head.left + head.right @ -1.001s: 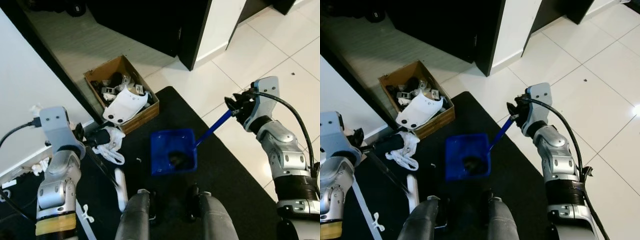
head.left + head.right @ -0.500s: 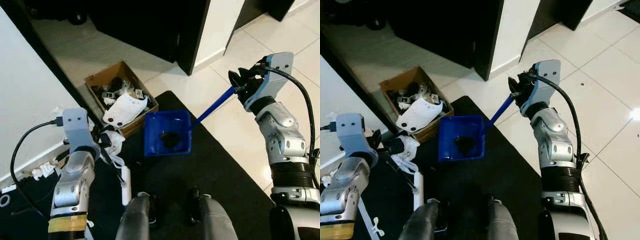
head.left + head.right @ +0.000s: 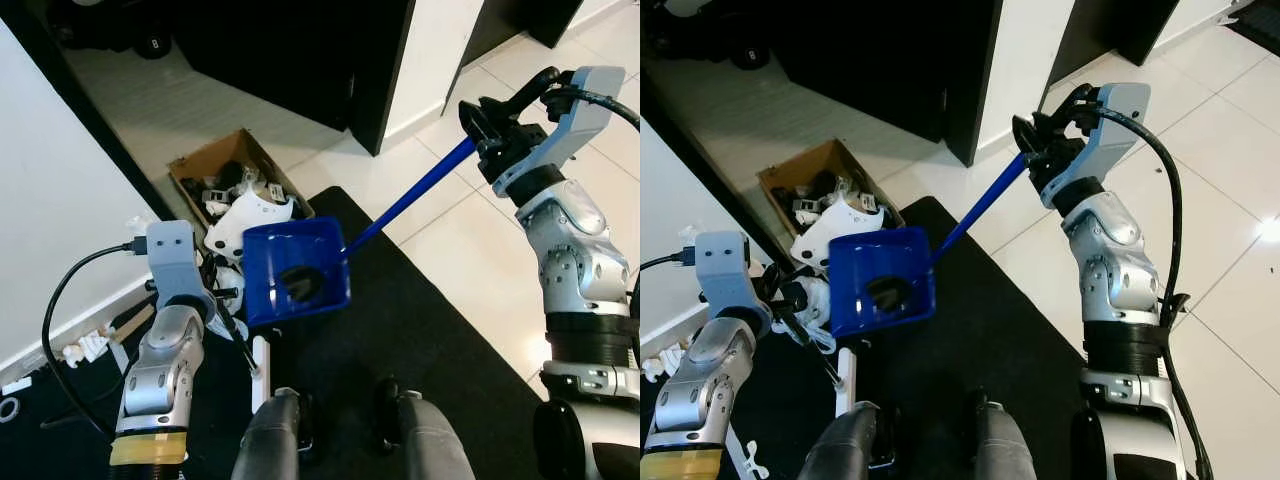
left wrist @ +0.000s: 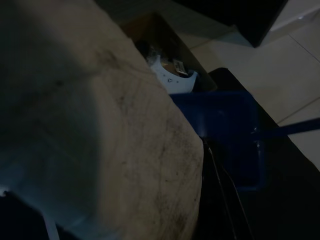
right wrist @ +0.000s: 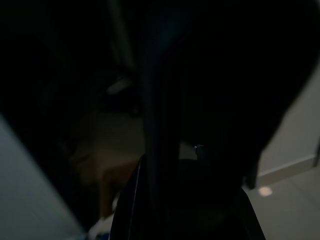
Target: Sweep floor
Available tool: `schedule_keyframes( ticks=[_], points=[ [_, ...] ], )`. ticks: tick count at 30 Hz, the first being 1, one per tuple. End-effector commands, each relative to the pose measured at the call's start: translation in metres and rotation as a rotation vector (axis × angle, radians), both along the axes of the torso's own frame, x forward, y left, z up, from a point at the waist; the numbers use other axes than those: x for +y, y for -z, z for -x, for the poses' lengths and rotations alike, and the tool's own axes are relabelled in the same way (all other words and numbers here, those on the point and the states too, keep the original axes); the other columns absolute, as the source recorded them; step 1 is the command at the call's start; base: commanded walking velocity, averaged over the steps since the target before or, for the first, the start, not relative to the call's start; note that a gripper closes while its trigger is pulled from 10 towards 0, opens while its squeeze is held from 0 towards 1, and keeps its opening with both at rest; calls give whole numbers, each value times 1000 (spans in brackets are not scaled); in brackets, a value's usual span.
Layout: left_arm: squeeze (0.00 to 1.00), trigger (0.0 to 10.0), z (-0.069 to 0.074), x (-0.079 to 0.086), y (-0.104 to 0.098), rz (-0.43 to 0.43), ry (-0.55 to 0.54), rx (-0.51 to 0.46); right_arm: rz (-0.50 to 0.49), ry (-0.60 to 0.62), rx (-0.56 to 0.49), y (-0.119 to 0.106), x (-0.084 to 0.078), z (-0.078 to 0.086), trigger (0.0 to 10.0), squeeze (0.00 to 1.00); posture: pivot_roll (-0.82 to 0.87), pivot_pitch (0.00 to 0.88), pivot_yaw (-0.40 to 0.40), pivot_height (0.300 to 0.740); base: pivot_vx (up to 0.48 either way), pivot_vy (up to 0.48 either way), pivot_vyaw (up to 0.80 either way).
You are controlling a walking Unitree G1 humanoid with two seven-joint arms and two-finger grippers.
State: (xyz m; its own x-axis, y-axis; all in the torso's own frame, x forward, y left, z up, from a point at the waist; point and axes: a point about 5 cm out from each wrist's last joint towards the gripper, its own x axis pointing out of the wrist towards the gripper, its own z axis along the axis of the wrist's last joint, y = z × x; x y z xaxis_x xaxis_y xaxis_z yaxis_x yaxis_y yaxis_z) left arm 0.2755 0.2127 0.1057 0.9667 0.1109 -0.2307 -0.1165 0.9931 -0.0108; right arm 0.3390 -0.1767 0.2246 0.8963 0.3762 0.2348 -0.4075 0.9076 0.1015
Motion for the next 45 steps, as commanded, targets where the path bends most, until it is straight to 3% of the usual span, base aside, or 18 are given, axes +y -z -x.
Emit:
schedule_keyframes(
  ticks=[1, 8, 11, 17, 25, 33, 45],
  points=[
    [0, 10000, 3, 10, 3, -34, -26, 18, 24, -6, 21, 4, -4, 7, 10000, 0, 74, 159, -3, 740, 0, 0, 0],
    [0, 10000, 8, 17, 3, -49, -38, 10, 63, 15, 112, 26, -16, 35, 10000, 0, 58, 167, -4, 740, 0, 0, 0],
    [0, 10000, 7, 14, 2, -37, -20, -6, 76, 42, 133, 36, -17, 38, 10000, 0, 52, 166, 1, 740, 0, 0, 0],
    [0, 10000, 3, -1, 0, 0, 33, -47, 34, 129, 107, 41, -15, 25, 10000, 0, 52, 159, 7, 740, 0, 0, 0],
    [0, 10000, 1, -5, -2, 11, 46, -66, 26, 121, 62, 35, -6, 18, 10000, 0, 64, 155, -1, 740, 0, 0, 0],
    [0, 10000, 1, -4, 2, -7, 35, -55, 21, 77, 84, 43, 5, 14, 10000, 0, 71, 155, -8, 740, 0, 0, 0],
    [0, 10000, -1, -2, 3, -8, 18, -57, 35, 68, 105, 53, 8, 13, 10000, 0, 68, 157, -1, 740, 0, -131, 0]
  ],
)
